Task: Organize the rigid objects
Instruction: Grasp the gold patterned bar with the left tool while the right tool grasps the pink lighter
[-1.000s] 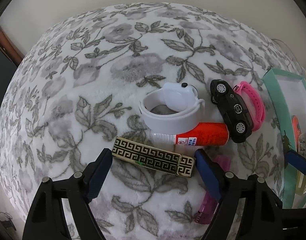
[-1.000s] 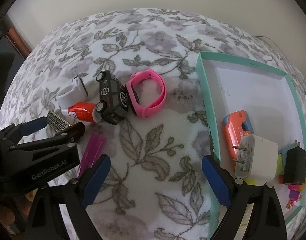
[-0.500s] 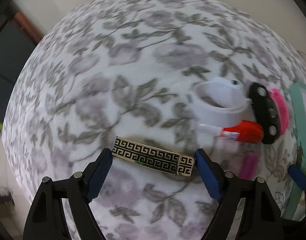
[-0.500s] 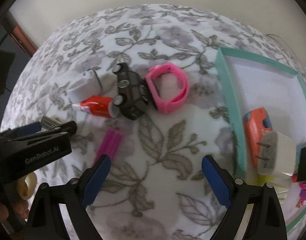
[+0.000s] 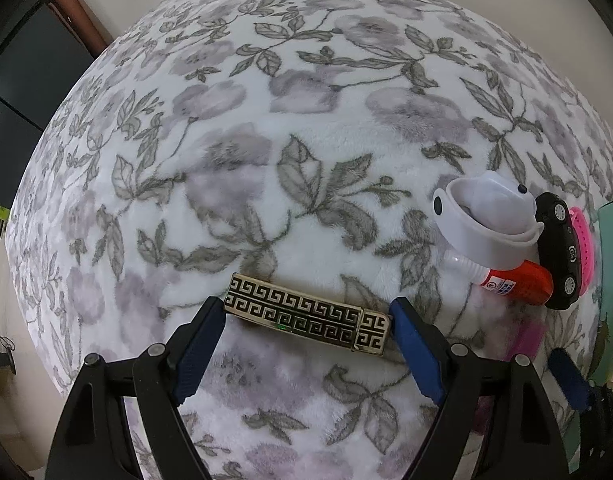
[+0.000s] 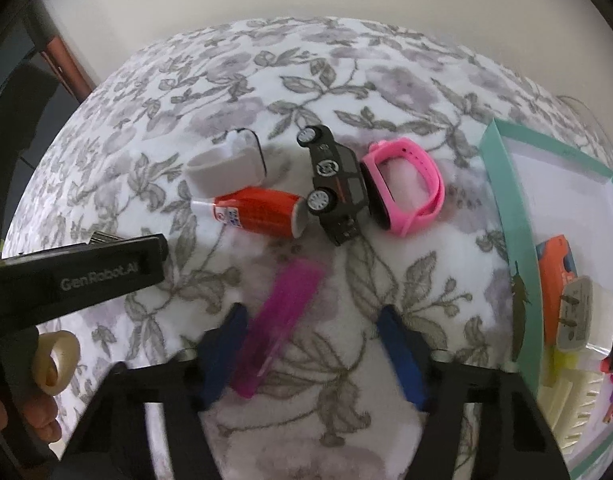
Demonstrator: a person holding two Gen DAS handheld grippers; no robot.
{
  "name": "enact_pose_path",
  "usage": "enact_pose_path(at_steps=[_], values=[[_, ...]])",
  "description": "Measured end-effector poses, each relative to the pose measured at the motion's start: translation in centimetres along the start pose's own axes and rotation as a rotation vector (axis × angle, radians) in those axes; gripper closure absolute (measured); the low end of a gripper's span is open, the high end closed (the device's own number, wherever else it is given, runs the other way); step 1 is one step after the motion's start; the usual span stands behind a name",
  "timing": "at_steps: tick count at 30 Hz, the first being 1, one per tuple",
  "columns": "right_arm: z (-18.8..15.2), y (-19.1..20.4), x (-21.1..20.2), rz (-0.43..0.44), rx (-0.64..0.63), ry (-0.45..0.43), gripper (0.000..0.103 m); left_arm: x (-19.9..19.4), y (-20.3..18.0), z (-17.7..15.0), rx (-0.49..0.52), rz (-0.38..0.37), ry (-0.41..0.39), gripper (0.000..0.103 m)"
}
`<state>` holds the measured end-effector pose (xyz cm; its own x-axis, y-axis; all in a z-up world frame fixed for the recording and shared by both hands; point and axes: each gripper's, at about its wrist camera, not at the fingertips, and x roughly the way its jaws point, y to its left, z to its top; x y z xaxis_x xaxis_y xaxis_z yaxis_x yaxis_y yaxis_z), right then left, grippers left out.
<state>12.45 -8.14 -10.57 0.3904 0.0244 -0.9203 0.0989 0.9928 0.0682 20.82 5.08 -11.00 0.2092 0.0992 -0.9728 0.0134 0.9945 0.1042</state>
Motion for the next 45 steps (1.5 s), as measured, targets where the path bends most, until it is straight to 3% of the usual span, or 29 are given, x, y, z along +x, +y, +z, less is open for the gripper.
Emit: enact_pose_path(at_steps=[1, 3, 7, 18, 24, 45], values=[[0.0, 0.1, 0.0, -0.005, -0.003, -0.002, 0.063, 0.1, 0.2, 0.1, -0.001, -0.001, 0.0, 0.018], [0.3, -0.2, 0.0, -0.017, -0.003, -0.003, 0.074, 0.1, -0.1, 0.0, -0.001, 0.004, -0.001, 0.018], [0.4, -1.6, 0.0, -0.002, 0.034, 0.004, 0.082, 0.3, -0.3, -0.1, -0.003, 0.011, -0.006, 0.018], [0.2, -4.0, -0.6, -0.032, 0.066, 0.017, 0.082, -0.1, -1.5, -0.5, 0.0, 0.022, -0.018, 0.019], [0.1, -3.2, -0.6, -0.068, 0.017, 0.017, 0.082, -0.3, -2.3, -0.5, 0.032, 0.03, -0.017, 0.018], [0.2, -3.8, -0.6, -0.049, 0.027, 0.02, 0.082, -0.4, -3.5, -1.0, 0.15, -0.005, 0.0, 0.017]])
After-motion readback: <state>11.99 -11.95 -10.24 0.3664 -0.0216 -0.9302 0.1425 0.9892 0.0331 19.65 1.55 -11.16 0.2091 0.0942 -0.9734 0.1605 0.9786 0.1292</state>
